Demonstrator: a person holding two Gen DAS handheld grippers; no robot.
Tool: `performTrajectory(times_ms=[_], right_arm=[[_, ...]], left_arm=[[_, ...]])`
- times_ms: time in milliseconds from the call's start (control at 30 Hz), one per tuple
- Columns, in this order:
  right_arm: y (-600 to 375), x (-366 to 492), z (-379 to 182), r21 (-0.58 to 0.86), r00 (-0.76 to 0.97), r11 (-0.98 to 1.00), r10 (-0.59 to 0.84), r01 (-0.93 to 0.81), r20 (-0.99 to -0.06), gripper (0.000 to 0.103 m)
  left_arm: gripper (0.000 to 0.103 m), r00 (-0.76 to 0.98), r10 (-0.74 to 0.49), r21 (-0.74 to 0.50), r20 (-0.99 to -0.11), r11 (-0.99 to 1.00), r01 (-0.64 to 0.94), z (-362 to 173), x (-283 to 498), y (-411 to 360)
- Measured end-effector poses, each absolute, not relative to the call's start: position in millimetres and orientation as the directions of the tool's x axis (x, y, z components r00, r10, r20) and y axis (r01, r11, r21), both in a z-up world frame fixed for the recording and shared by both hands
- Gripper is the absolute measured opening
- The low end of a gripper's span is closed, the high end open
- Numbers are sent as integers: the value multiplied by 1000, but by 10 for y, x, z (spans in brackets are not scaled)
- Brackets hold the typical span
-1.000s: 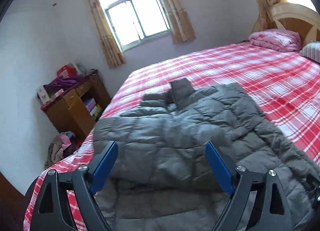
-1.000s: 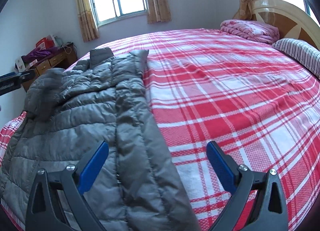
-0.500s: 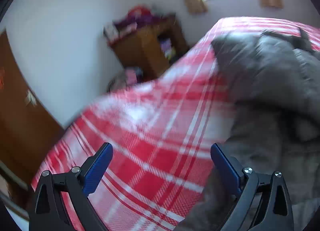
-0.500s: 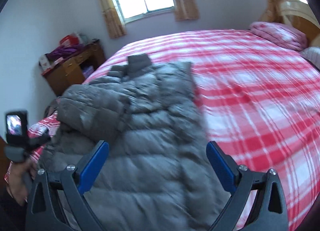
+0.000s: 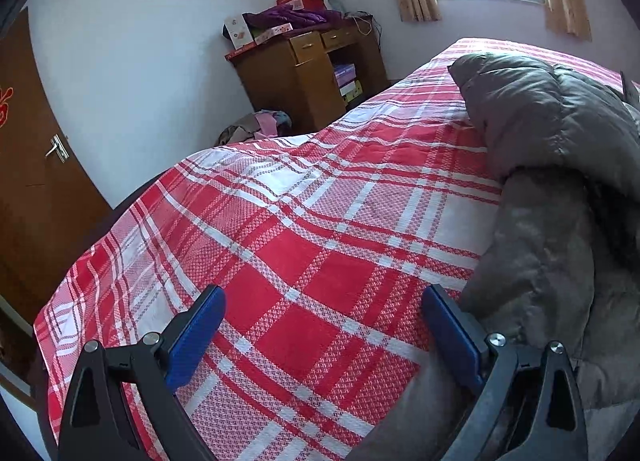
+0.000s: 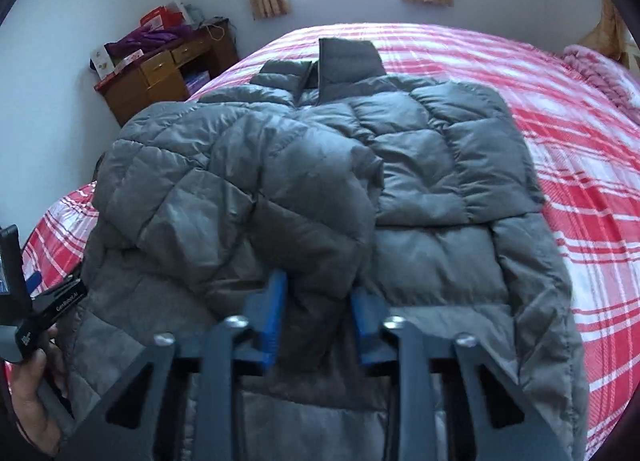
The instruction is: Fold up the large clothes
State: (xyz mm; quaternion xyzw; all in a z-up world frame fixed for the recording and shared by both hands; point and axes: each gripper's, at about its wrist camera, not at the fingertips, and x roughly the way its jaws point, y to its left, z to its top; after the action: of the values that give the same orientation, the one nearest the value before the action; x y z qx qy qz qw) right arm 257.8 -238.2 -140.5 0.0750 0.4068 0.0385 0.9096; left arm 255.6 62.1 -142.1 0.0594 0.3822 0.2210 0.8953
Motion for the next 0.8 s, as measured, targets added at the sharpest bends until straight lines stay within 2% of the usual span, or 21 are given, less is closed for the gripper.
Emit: performTrajectory(times_ms=[100, 200, 567, 633, 667, 700, 767, 800], right_arm=[[-2432, 2451, -1326, 139, 686, 990, 108, -10, -720, 14], [-2574, 2268, -1261, 125, 700, 992, 86, 5, -709, 12], [-2748, 2004, -1437, 148, 667, 989, 97, 20, -739, 12], [-2745, 1991, -1445, 134, 666, 991, 87, 19, -741, 13], [-2765, 1999, -1433, 134, 667, 991, 85, 23, -740, 17], [-2792, 2008, -1419, 139, 669, 990, 86, 26, -739, 36], [-2908, 1997, -1318, 128, 674, 989, 45, 74, -737, 61], [-2951, 1966, -1265, 129, 683, 987, 31, 94, -730, 62]], left_arm=[[99, 613, 437, 268, -658, 897, -352, -1431, 2546, 640], [99, 613, 442, 275, -655, 895, -352, -1433, 2535, 616], [99, 602, 447, 290, -662, 893, -344, -1415, 2550, 573], [99, 595, 411, 282, -690, 911, -302, -1388, 2562, 595], [99, 590, 390, 278, -707, 920, -275, -1332, 2566, 604], [99, 593, 374, 271, -713, 927, -259, -1256, 2557, 613], [99, 615, 315, 228, -723, 949, -218, -1011, 2531, 648], [99, 623, 288, 206, -728, 957, -202, -911, 2532, 654]])
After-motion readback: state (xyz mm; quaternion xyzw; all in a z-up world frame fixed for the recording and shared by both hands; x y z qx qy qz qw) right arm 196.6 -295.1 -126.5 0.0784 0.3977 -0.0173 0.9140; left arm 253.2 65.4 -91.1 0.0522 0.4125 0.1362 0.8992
